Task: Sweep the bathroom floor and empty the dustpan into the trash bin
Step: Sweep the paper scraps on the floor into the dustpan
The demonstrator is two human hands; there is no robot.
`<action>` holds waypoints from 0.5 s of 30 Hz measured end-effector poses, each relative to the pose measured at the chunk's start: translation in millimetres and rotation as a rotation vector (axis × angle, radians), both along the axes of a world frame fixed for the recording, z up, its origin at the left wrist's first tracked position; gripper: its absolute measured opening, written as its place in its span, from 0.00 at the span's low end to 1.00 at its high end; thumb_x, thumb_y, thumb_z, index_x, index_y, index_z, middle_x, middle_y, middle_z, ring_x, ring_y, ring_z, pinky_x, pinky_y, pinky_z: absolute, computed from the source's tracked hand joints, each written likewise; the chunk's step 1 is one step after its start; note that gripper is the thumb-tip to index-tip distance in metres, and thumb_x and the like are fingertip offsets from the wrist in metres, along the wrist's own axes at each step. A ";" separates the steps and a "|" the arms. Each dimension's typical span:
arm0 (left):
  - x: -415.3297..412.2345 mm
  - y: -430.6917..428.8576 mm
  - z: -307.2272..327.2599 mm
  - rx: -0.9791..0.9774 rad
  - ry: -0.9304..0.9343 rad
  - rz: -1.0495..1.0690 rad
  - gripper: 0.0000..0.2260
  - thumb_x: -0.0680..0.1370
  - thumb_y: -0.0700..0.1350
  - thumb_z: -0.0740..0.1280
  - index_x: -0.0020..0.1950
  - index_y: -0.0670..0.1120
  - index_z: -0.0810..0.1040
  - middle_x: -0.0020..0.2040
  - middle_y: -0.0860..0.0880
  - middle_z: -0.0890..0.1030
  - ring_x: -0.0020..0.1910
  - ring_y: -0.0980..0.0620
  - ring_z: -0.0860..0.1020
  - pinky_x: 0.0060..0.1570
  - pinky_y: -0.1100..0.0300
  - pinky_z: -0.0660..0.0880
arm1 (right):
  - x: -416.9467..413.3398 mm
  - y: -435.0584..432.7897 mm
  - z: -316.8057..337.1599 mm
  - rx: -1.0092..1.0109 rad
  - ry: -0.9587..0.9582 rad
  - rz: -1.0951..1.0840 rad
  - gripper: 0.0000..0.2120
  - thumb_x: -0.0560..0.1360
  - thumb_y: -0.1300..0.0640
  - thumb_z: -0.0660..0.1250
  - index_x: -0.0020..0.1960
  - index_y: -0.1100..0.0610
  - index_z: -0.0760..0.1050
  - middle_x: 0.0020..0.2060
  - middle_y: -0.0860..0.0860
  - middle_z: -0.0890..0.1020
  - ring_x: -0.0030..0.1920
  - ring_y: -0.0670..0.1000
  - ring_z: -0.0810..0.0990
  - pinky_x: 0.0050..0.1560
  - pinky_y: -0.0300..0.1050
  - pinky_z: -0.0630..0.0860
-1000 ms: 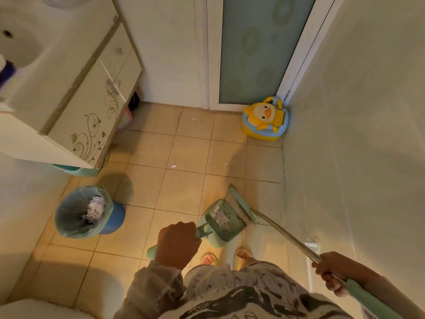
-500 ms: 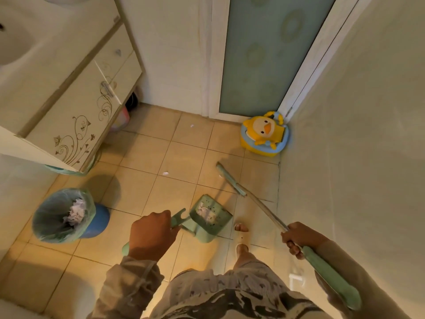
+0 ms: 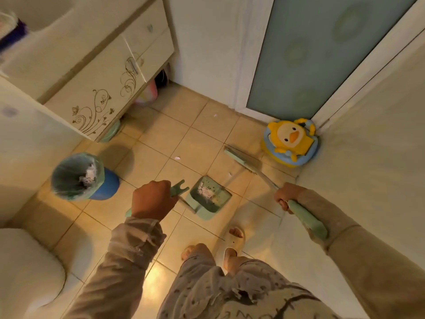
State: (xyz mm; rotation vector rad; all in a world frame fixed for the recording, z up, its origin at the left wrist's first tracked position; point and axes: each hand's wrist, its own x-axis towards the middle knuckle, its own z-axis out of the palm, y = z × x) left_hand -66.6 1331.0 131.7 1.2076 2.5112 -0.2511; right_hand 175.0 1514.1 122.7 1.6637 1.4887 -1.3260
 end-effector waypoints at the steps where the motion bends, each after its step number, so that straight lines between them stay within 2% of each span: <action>1: 1.9 5.4 -0.8 -0.014 -0.008 0.006 0.14 0.77 0.56 0.61 0.51 0.47 0.79 0.46 0.47 0.83 0.47 0.46 0.81 0.45 0.57 0.75 | -3.9 3.9 -2.7 -0.020 0.000 0.025 0.18 0.76 0.66 0.55 0.27 0.59 0.62 0.13 0.49 0.69 0.24 0.48 0.66 0.26 0.37 0.64; 3: 3.6 12.3 -2.1 -0.030 -0.021 0.017 0.14 0.78 0.55 0.61 0.52 0.47 0.78 0.48 0.46 0.83 0.48 0.45 0.81 0.46 0.57 0.75 | -11.8 4.2 -9.0 -0.053 0.027 0.044 0.18 0.76 0.65 0.55 0.28 0.59 0.64 0.15 0.50 0.71 0.24 0.48 0.68 0.26 0.36 0.65; 5: 1.9 14.8 -2.7 -0.029 -0.036 0.039 0.13 0.78 0.54 0.61 0.52 0.47 0.79 0.48 0.46 0.83 0.49 0.45 0.80 0.46 0.57 0.74 | -19.2 -2.4 -15.2 -0.029 -0.038 0.068 0.20 0.78 0.64 0.55 0.27 0.59 0.62 0.09 0.49 0.68 0.26 0.48 0.65 0.27 0.34 0.63; 7: -0.6 15.6 -2.3 -0.033 -0.048 0.046 0.13 0.78 0.54 0.61 0.53 0.46 0.79 0.48 0.46 0.83 0.48 0.46 0.80 0.45 0.57 0.73 | -17.6 -13.0 -17.6 0.011 -0.027 0.207 0.20 0.77 0.64 0.58 0.27 0.57 0.60 0.15 0.52 0.68 0.28 0.47 0.62 0.27 0.32 0.60; 8: -0.9 15.4 -2.1 -0.040 -0.053 0.043 0.13 0.78 0.53 0.61 0.54 0.46 0.78 0.49 0.46 0.83 0.49 0.46 0.80 0.46 0.57 0.74 | -16.3 -17.3 -22.3 -0.040 -0.028 0.200 0.19 0.76 0.65 0.59 0.28 0.57 0.61 0.16 0.52 0.69 0.27 0.46 0.63 0.27 0.31 0.61; 10: 0.6 14.9 -1.3 -0.041 -0.068 0.035 0.13 0.79 0.52 0.61 0.55 0.46 0.78 0.49 0.46 0.83 0.49 0.46 0.80 0.50 0.55 0.76 | -3.2 -21.4 -22.4 -0.174 -0.003 0.175 0.16 0.75 0.65 0.57 0.29 0.59 0.63 0.15 0.50 0.71 0.23 0.47 0.68 0.23 0.34 0.66; 11: 2.2 15.0 -0.8 -0.035 -0.073 0.029 0.13 0.79 0.51 0.61 0.55 0.46 0.78 0.49 0.46 0.83 0.49 0.46 0.80 0.51 0.55 0.76 | 2.6 -20.5 -17.1 -0.188 -0.021 0.095 0.16 0.75 0.65 0.55 0.28 0.59 0.62 0.15 0.50 0.70 0.20 0.46 0.68 0.20 0.34 0.65; 13: 4.7 14.6 0.1 -0.025 -0.066 0.009 0.12 0.79 0.51 0.60 0.55 0.46 0.78 0.49 0.46 0.83 0.49 0.46 0.80 0.50 0.56 0.76 | 15.5 -10.4 -10.8 -0.237 -0.025 0.031 0.18 0.76 0.66 0.52 0.28 0.58 0.60 0.12 0.49 0.66 0.13 0.44 0.65 0.17 0.30 0.62; 15: 5.5 12.6 -0.1 -0.022 -0.058 -0.009 0.13 0.79 0.51 0.61 0.55 0.45 0.78 0.48 0.46 0.83 0.48 0.46 0.80 0.48 0.57 0.75 | 27.3 2.4 -3.8 -0.314 0.014 -0.039 0.17 0.77 0.67 0.52 0.31 0.58 0.60 0.12 0.49 0.65 0.11 0.43 0.63 0.15 0.27 0.60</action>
